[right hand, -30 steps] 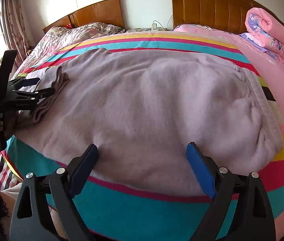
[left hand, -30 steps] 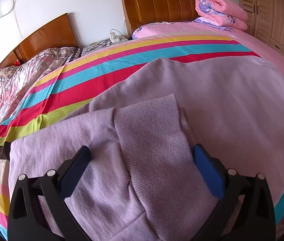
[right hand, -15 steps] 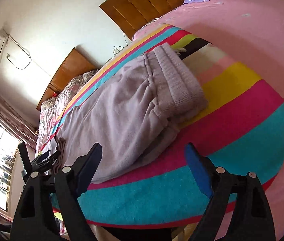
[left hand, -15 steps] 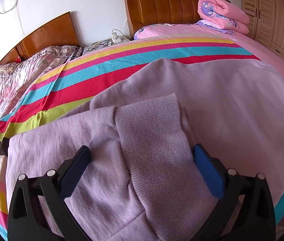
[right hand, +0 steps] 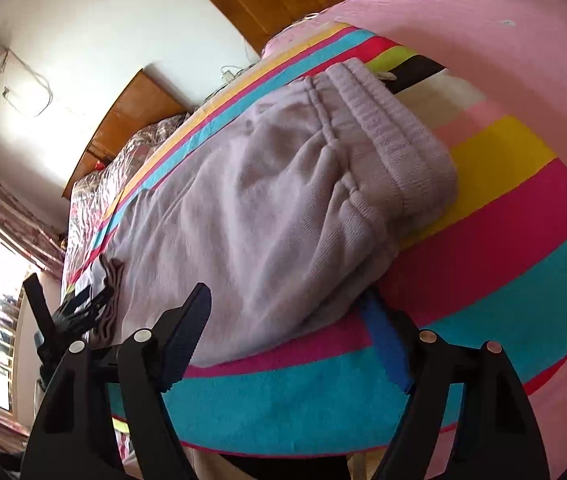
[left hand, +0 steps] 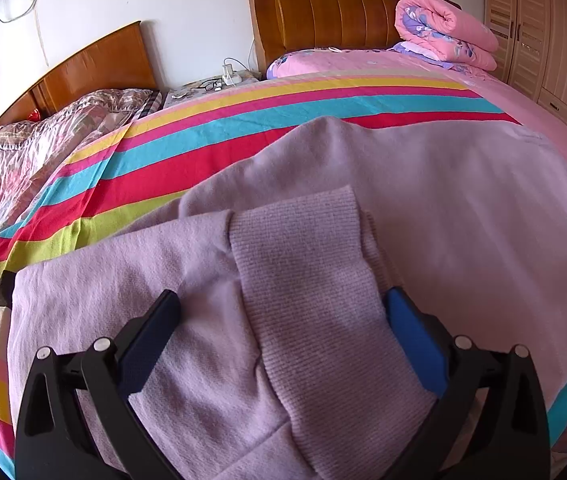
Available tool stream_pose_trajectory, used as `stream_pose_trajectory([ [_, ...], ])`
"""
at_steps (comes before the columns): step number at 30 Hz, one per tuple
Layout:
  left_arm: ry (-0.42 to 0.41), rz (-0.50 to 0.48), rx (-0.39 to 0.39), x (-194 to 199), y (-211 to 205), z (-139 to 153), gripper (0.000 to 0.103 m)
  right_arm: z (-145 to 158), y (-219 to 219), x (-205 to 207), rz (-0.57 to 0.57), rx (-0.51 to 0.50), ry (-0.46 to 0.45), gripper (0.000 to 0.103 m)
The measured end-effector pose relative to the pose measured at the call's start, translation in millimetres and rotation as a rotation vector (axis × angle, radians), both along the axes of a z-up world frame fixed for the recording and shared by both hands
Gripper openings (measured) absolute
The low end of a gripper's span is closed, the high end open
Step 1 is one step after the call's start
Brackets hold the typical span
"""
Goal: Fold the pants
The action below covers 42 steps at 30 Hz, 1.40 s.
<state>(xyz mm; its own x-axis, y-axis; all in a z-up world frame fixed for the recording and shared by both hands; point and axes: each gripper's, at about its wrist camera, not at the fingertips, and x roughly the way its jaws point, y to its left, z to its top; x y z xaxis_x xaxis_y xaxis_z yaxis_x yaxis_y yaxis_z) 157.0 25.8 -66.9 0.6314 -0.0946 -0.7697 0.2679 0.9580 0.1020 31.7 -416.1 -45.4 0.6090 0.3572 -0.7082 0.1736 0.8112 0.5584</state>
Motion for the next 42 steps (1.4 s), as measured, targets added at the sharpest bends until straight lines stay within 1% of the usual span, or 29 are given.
stream_pose_trajectory([
  [2,-0.002,0.0,0.0,-1,0,0,0.102,-5,-13,10,-0.076,0.088,-0.004,0.076],
  [3,-0.003,0.0,0.0,-1,0,0,0.102,-5,-13,14,-0.087,0.105,-0.005,0.077],
  [4,-0.003,0.0,0.0,-1,0,0,0.102,-4,-10,18,-0.086,0.092,0.001,0.077],
  [5,-0.002,0.0,-0.001,-1,0,0,0.102,-3,-4,21,-0.072,0.078,0.008,0.072],
  [6,-0.002,0.0,-0.001,-1,0,0,0.102,-4,3,23,-0.031,0.086,0.011,0.063],
  [7,-0.003,0.0,0.0,-1,0,0,0.102,-5,10,23,-0.003,0.073,0.022,0.062],
  [8,-0.003,0.0,0.0,-1,0,0,0.102,-4,14,22,0.002,0.036,0.017,0.057],
  [9,-0.003,0.0,0.0,-1,0,0,0.102,-4,14,22,-0.002,0.025,0.022,0.054],
  [11,-0.003,-0.001,-0.001,-1,1,0,0.102,-6,1,22,-0.057,0.071,0.024,0.053],
  [13,-0.005,-0.001,-0.001,-1,0,0,0.102,-11,-9,24,-0.103,0.106,0.012,0.047],
  [14,-0.005,-0.002,-0.001,-1,0,0,0.102,-13,-12,25,-0.126,0.112,0.01,0.041],
  [16,-0.005,-0.003,-0.003,-1,0,0,0.102,-14,-13,24,-0.157,0.089,0.006,0.036],
  [18,-0.003,-0.004,-0.006,-2,0,0,0.102,-15,-9,23,-0.176,0.075,-0.017,0.03],
  [20,-0.009,-0.002,-0.003,-4,1,2,0.102,-17,-10,19,-0.2,0.094,-0.052,0.027],
  [22,-0.042,0.001,0.011,-15,-1,11,0.101,-17,-11,15,-0.213,0.108,-0.071,0.026],
  [25,-0.098,-0.055,0.008,-39,-9,27,0.101,-12,-10,17,-0.222,0.086,-0.101,0.025],
  [27,-0.085,-0.091,0.029,-48,-14,24,0.102,-2,-4,16,-0.234,0.059,-0.136,0.024],
  [29,-0.012,-0.146,0.088,-48,-23,3,0.102,14,6,17,-0.236,0.004,-0.193,0.024],
  [30,-0.041,-0.152,0.069,-51,-20,-2,0.102,24,13,19,-0.233,-0.027,-0.219,0.024],
  [31,-0.042,-0.147,0.037,-52,-14,-2,0.102,34,22,21,-0.227,-0.059,-0.244,0.024],
  [32,-0.019,-0.144,0.008,-51,-9,0,0.102,46,31,24,-0.214,-0.091,-0.27,0.023],
  [33,-0.036,-0.133,-0.039,-53,0,7,0.102,59,43,28,-0.196,-0.135,-0.297,0.023],
  [35,-0.124,-0.11,-0.147,-68,24,34,0.102,87,74,34,-0.137,-0.265,-0.354,0.023],
  [36,-0.16,-0.088,-0.199,-75,43,49,0.102,101,95,36,-0.097,-0.332,-0.386,0.023],
  [38,-0.23,0.002,-0.271,-89,88,72,0.102,125,148,42,0.019,-0.473,-0.46,0.023],
  [39,-0.255,0.073,-0.288,-95,114,81,0.102,133,179,44,0.089,-0.553,-0.494,0.023],
  [41,-0.284,0.231,-0.319,-106,166,91,0.102,140,253,43,0.25,-0.74,-0.564,0.023],
  [42,-0.292,0.311,-0.332,-114,192,92,0.101,138,289,39,0.333,-0.808,-0.602,0.023],
])
